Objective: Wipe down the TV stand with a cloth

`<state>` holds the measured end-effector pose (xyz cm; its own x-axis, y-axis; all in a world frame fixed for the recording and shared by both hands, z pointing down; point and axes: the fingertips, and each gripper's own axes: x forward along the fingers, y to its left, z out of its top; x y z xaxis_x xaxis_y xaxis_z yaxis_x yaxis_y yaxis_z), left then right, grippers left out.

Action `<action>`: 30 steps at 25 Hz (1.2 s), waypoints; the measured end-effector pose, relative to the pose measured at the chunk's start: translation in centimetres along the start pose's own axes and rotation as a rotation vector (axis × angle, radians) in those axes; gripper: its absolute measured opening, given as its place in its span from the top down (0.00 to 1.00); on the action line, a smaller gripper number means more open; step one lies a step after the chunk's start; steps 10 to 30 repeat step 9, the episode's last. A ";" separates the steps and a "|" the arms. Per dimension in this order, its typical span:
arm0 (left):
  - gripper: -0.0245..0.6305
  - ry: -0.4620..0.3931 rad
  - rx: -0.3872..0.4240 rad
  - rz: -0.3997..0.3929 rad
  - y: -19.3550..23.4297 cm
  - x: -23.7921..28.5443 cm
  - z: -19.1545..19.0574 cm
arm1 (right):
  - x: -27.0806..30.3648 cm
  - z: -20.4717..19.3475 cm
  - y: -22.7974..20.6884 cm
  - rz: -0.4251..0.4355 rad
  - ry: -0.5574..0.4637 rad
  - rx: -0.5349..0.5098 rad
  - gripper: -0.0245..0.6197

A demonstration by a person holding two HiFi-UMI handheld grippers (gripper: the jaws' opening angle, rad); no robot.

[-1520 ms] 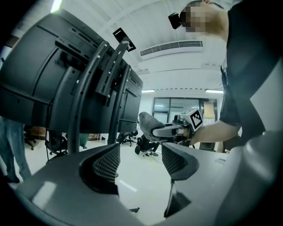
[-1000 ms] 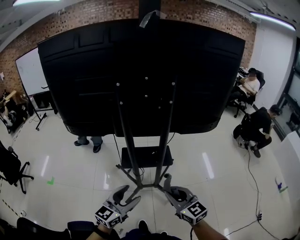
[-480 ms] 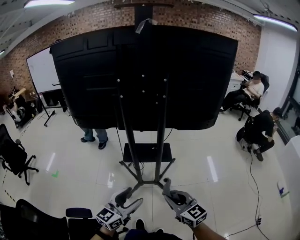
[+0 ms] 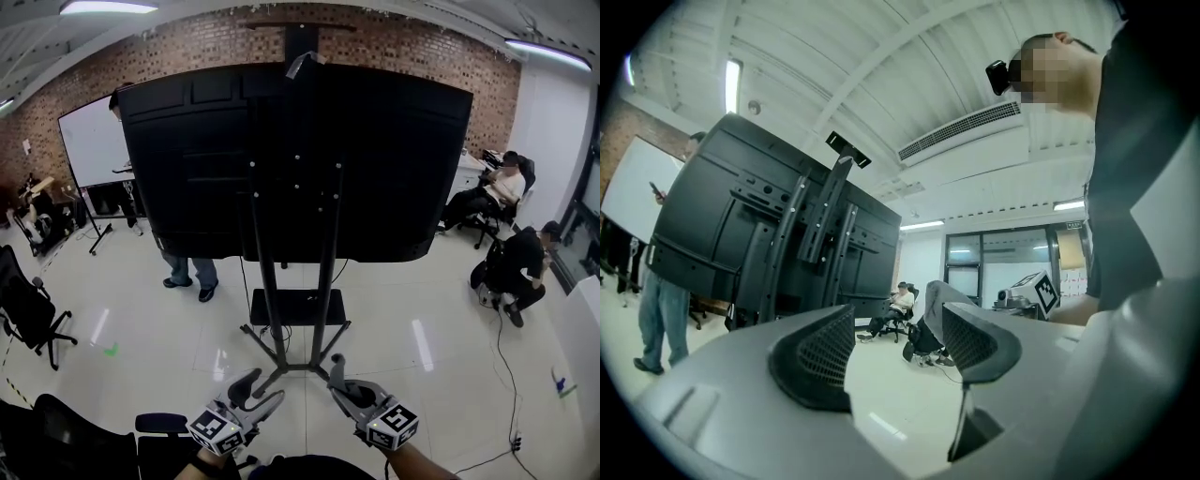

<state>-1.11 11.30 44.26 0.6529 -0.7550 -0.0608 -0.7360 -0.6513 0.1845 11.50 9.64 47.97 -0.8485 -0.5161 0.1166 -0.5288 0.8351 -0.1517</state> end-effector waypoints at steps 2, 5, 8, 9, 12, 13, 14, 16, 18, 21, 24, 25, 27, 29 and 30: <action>0.48 -0.012 -0.008 -0.013 0.0 -0.9 -0.4 | 0.0 0.0 0.9 0.000 -0.003 -0.003 0.89; 0.48 -0.004 -0.012 -0.023 0.0 -1.6 -0.2 | 0.3 0.4 1.8 -0.002 -0.011 0.007 0.89; 0.48 0.003 -0.015 -0.019 0.5 -2.0 0.7 | 0.9 1.0 2.5 -0.003 -0.010 0.009 0.89; 0.48 0.004 -0.017 -0.017 0.8 -2.2 1.0 | 1.1 1.2 2.7 -0.003 -0.009 0.010 0.89; 0.48 0.004 -0.017 -0.017 0.8 -2.2 1.0 | 1.1 1.2 2.7 -0.003 -0.009 0.010 0.89; 0.48 0.004 -0.017 -0.017 0.8 -2.2 1.0 | 1.1 1.2 2.7 -0.003 -0.009 0.010 0.89; 0.48 0.004 -0.017 -0.017 0.8 -2.2 1.0 | 1.1 1.2 2.7 -0.003 -0.009 0.010 0.89; 0.48 0.004 -0.017 -0.017 0.8 -2.2 1.0 | 1.1 1.2 2.7 -0.003 -0.009 0.010 0.89; 0.48 0.004 -0.017 -0.017 0.8 -2.2 1.0 | 1.1 1.2 2.7 -0.003 -0.009 0.010 0.89; 0.48 0.004 -0.017 -0.017 0.8 -2.2 1.0 | 1.1 1.2 2.7 -0.003 -0.009 0.010 0.89; 0.48 0.004 -0.017 -0.017 0.8 -2.2 1.0 | 1.1 1.2 2.7 -0.003 -0.009 0.010 0.89; 0.48 0.004 -0.017 -0.017 0.8 -2.2 1.0 | 1.1 1.2 2.7 -0.003 -0.009 0.010 0.89; 0.48 0.004 -0.017 -0.017 0.8 -2.2 1.0 | 1.1 1.2 2.7 -0.003 -0.009 0.010 0.89; 0.48 0.004 -0.017 -0.017 0.8 -2.2 1.0 | 1.1 1.2 2.7 -0.003 -0.009 0.010 0.89; 0.48 0.004 -0.017 -0.017 0.8 -2.2 1.0 | 1.1 1.2 2.7 -0.003 -0.009 0.010 0.89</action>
